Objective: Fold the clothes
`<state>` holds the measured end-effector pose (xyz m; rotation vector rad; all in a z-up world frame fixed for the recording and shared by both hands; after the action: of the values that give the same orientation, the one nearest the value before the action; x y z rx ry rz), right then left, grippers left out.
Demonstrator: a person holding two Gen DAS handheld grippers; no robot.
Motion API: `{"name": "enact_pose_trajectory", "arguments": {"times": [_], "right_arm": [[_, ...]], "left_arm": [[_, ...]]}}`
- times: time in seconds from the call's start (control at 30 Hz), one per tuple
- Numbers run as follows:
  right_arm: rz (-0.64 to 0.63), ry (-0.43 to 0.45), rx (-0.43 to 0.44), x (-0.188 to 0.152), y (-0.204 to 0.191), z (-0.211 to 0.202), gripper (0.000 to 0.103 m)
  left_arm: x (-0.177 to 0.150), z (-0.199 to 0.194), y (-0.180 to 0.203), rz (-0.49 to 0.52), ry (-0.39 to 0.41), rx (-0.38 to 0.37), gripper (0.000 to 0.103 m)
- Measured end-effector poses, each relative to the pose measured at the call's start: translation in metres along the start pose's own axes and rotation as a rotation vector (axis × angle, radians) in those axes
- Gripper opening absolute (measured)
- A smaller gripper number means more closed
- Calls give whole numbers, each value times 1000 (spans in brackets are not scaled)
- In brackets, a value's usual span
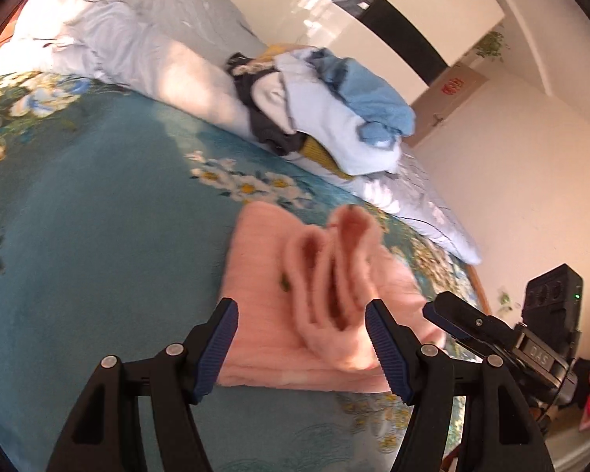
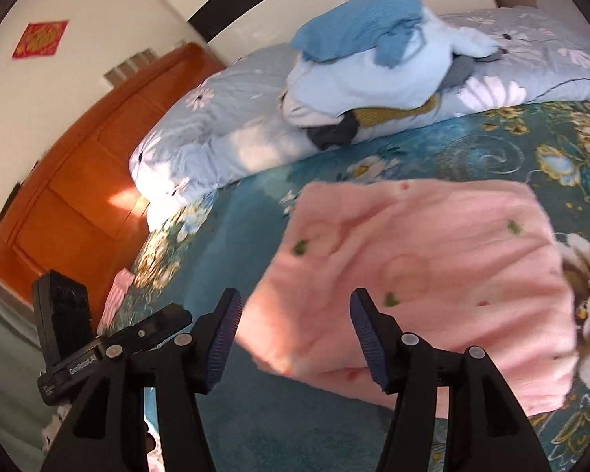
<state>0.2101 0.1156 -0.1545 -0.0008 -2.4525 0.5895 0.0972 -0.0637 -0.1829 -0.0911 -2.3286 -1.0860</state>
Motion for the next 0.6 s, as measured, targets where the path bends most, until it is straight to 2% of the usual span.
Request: {"name": "enact_pose_trajectory", "arguments": {"times": [0.1, 0.33, 0.4, 0.47, 0.5, 0.53, 0.57, 0.6], "right_arm": [[71, 31, -49, 10, 37, -15, 59], [155, -1, -76, -4, 83, -13, 59], [176, -10, -71, -6, 90, -10, 59], [186, -10, -69, -10, 97, -11, 59], [190, -7, -71, -10, 100, -12, 59], [196, -6, -73, -9, 104, -13, 59], [208, -5, -71, -8, 107, -14, 59], [221, -4, -69, -8, 110, -15, 59]], "left_arm": [[10, 41, 18, -9, -83, -114, 73], [-3, 115, 30, 8, -248, -93, 73], [-12, 126, 20, -7, -276, -50, 72], [-14, 124, 18, -26, -250, -74, 70], [-14, 120, 19, -40, -232, -96, 59], [-14, 117, 18, -54, -225, -119, 33], [-14, 115, 14, -64, -226, -108, 21], [-15, 113, 11, -80, -225, -117, 14]]}}
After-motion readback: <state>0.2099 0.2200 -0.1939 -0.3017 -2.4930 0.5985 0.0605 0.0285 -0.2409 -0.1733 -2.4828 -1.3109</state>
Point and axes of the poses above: each gripper's, at about its wrist camera, not at the fingertips, and z roughly the way its jaws point, y to its right, x to its top, the point moved 8 cm from there along z, roughly the way its jaws point, and after that the axes turned 8 degrees about -x, right-handed, at the moved point
